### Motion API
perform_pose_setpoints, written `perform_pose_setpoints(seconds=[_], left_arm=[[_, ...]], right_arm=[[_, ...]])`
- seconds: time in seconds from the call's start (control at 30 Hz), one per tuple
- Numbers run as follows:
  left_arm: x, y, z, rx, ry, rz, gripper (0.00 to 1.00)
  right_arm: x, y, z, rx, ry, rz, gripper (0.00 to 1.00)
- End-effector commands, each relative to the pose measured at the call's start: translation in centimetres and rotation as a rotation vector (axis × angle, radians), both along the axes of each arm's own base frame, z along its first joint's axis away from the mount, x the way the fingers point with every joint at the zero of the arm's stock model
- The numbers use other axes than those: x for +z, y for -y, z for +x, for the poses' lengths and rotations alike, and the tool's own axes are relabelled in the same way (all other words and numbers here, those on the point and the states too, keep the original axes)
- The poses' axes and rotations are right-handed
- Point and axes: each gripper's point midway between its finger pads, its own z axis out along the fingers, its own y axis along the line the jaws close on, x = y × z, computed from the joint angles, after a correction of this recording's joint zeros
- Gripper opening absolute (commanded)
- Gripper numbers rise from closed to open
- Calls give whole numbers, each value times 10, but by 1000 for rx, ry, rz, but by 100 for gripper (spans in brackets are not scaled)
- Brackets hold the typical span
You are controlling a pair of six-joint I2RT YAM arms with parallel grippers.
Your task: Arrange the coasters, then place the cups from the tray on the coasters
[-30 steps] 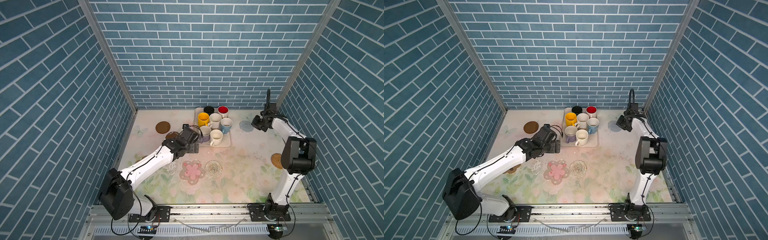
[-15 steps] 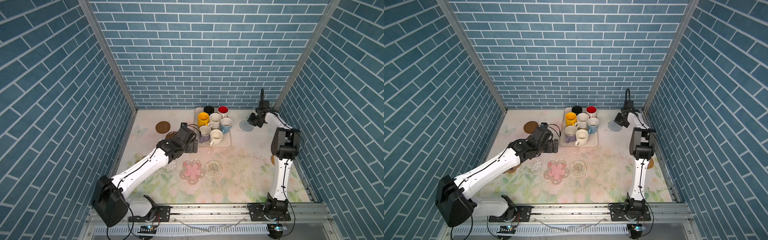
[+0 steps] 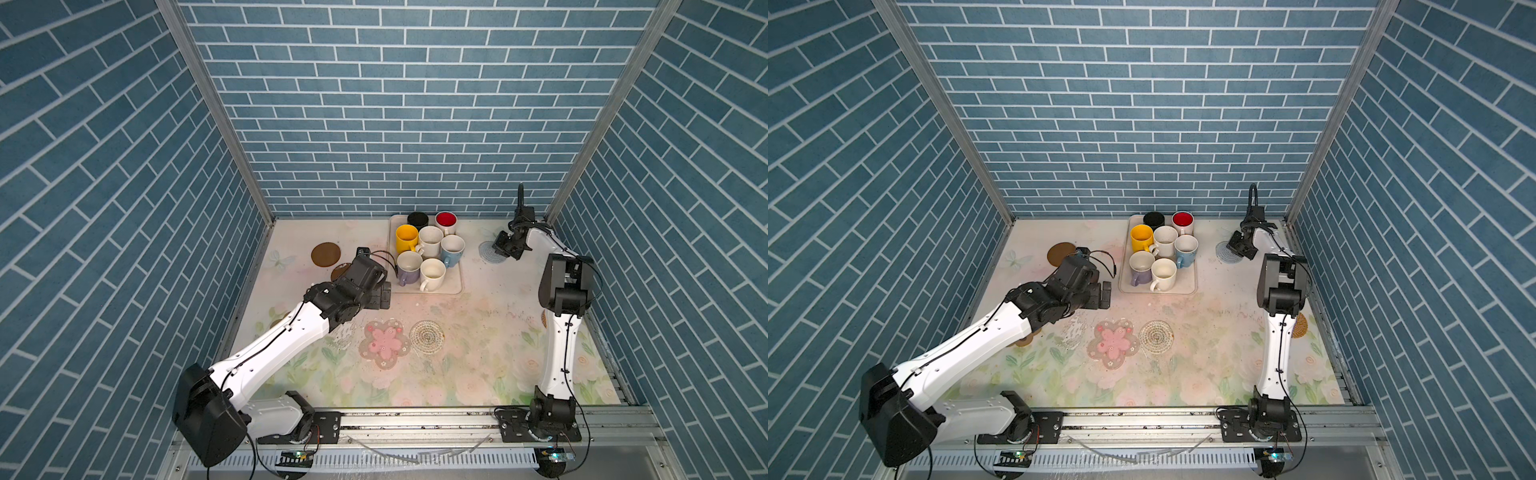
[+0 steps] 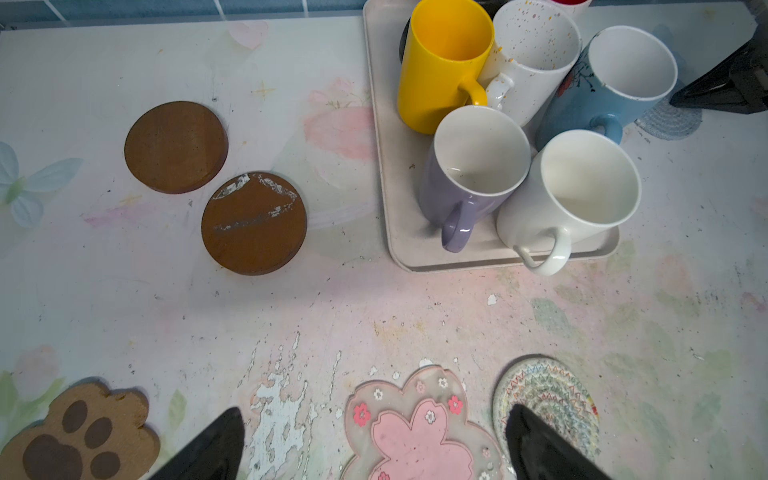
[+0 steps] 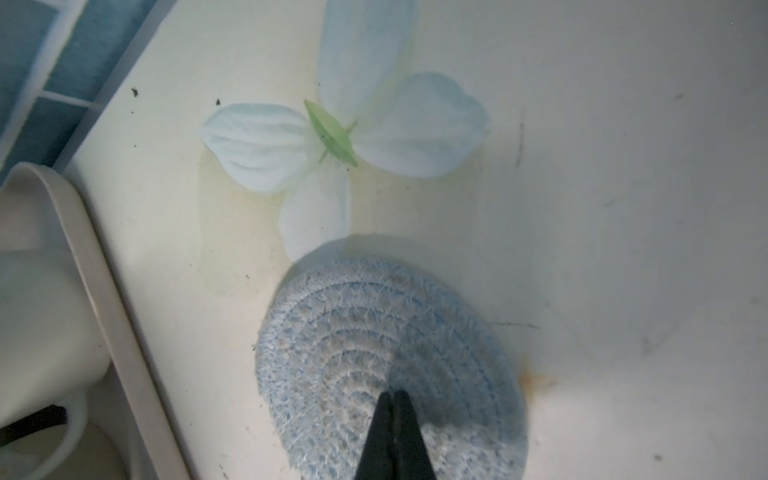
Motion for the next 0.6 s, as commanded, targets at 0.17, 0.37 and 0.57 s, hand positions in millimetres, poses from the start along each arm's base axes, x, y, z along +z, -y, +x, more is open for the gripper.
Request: perform_pose_setpoints(seconds=[0.17,0.37,0.57], left_arm=[[1,-15,-16,13,0,-13,99],[5,-19,-31,-4,-8,-46,99],[6,-27,-43,-14,-1,-57,99]], right_arm=[[-17,-11,-32,45,-51,-17,0],[-27,-15,-68,53,-75,-13,0],[-30,-19,-108,53,-96,-25,0]])
